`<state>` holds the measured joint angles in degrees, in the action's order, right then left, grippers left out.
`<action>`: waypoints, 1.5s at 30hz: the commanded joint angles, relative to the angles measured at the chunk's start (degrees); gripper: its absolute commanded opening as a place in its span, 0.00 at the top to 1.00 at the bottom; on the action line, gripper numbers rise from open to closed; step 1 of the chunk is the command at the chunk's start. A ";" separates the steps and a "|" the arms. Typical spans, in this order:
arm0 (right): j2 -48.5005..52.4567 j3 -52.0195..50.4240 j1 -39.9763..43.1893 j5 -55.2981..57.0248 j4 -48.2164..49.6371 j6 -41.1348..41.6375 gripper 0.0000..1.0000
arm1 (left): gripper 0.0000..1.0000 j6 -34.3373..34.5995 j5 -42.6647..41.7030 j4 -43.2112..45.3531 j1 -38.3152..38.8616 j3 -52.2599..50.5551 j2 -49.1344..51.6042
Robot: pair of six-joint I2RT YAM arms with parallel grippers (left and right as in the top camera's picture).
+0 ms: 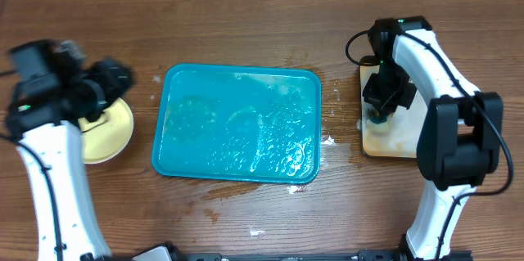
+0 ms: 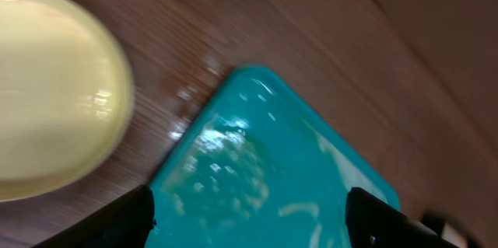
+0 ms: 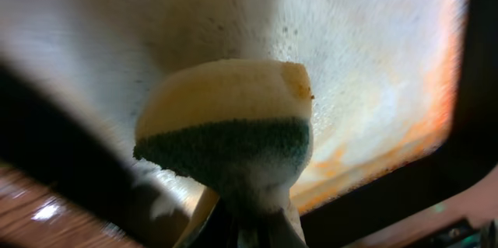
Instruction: Clean dirty plates on tray and stack at the side
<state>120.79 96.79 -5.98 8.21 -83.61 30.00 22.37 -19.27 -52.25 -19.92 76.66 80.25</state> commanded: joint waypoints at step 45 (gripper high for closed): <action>-14.27 -2.99 10.27 -14.27 8.57 -14.36 0.51 | 0.05 -7.63 0.63 -7.61 28.30 0.44 -0.11</action>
<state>106.67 93.97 4.10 -5.78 -75.20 15.62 15.90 -19.00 -59.81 8.27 76.64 80.16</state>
